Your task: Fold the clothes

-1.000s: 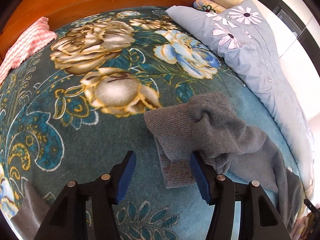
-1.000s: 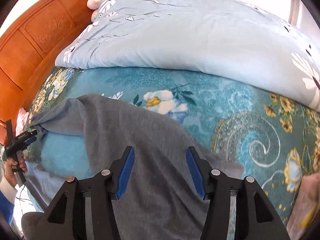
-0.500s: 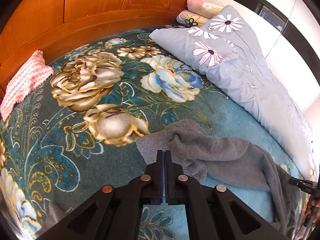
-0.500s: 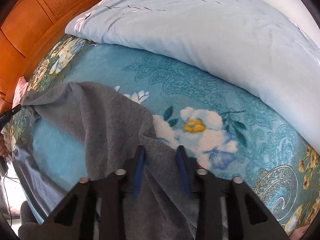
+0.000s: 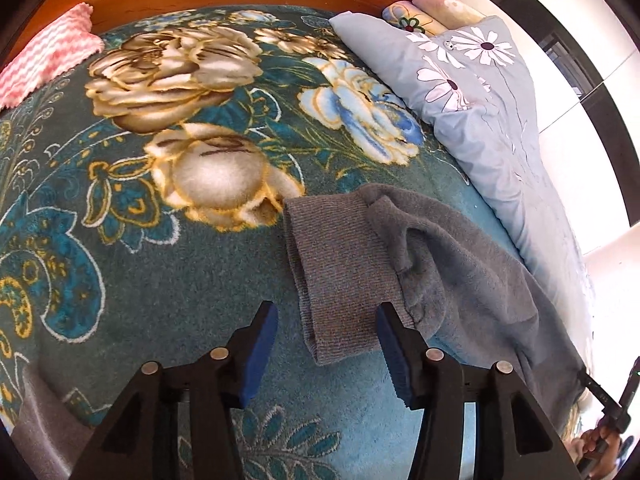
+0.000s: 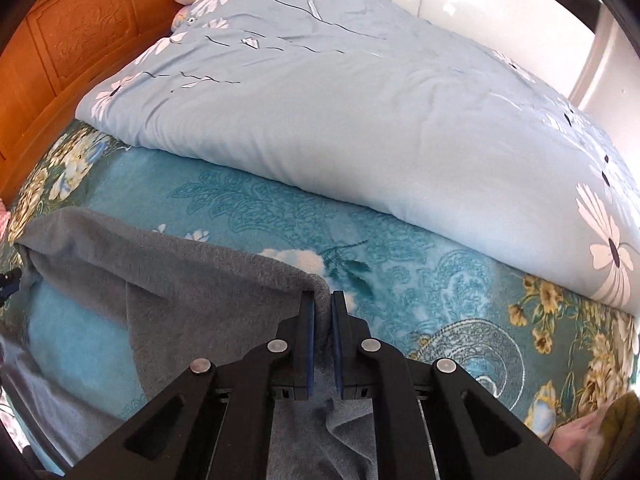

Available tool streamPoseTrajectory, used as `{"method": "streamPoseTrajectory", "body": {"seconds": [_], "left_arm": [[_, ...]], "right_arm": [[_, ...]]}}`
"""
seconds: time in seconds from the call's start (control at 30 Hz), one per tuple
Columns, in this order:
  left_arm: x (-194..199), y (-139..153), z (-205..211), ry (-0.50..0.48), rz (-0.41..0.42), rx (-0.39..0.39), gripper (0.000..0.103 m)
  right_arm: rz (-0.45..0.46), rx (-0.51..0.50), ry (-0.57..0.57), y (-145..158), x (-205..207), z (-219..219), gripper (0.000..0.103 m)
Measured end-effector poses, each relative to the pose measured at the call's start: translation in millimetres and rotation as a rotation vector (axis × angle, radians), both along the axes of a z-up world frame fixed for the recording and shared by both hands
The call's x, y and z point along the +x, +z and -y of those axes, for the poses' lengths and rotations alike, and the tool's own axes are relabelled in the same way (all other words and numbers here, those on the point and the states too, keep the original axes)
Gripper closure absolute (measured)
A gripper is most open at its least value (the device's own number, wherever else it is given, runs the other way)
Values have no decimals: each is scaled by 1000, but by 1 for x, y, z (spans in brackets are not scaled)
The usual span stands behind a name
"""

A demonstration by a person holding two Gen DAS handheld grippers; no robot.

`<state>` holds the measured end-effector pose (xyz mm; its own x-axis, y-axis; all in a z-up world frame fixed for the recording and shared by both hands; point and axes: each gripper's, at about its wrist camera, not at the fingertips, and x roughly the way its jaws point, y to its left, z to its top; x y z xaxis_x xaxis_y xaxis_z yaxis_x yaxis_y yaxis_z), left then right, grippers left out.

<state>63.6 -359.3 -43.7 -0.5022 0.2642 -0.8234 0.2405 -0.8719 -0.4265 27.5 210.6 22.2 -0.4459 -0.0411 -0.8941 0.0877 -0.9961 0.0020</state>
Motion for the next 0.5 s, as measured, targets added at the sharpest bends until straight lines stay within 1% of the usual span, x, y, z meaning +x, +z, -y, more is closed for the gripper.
{"method": "streamPoseTrajectory", "body": {"seconds": [0.07,0.2,0.33,0.4,0.47,0.5], "left_arm": [[-6,-1,-4,-17,-5,-7,48],[-7,-5,-8,-36,11,-32,48],[6,-4,-4,-37,-14,6,48],[9,-2,-12,-81,-27,-65,47],[8,-2,-25,-151,-32,-162,47],[7,-2,-31,-177,-39,-194,47]], "right_arm": [[8,-4,-31,-3,-1,-7,96],[11,-24,-45,-6,-1,-8,96],[15,-65,-55,-6,0,-10,96],[19,-86,-60,-7,0,-11,96],[28,-105,-66,-9,0,-12,96],[32,-115,-69,-9,0,-11,96]]}}
